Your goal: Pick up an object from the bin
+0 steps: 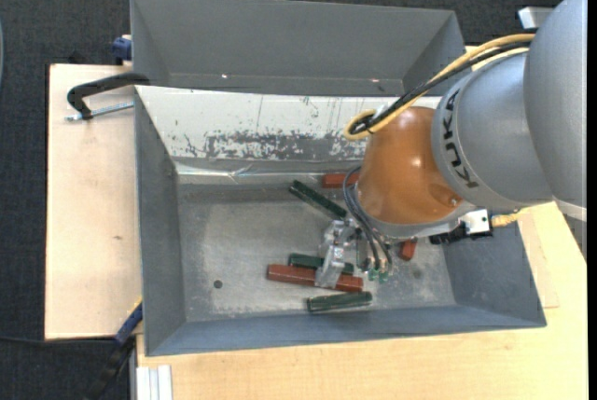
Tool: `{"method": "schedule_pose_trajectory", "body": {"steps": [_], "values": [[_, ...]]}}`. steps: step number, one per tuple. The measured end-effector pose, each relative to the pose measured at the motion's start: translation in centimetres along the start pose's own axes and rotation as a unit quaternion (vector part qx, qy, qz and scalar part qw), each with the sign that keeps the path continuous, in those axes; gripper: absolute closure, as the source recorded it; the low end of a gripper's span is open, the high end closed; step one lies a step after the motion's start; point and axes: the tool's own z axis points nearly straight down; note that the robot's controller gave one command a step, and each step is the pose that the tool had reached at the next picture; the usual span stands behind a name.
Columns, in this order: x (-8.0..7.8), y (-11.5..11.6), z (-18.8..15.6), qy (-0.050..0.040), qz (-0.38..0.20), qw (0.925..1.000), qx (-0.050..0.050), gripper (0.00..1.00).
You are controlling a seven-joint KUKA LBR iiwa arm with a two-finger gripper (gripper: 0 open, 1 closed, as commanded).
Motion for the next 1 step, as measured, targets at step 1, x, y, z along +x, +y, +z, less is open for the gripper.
{"method": "schedule_pose_trajectory", "body": {"steps": [1], "values": [[0.18,-0.06,-1.72,0.0032,0.000,1.0000,0.001,1.00]]}}
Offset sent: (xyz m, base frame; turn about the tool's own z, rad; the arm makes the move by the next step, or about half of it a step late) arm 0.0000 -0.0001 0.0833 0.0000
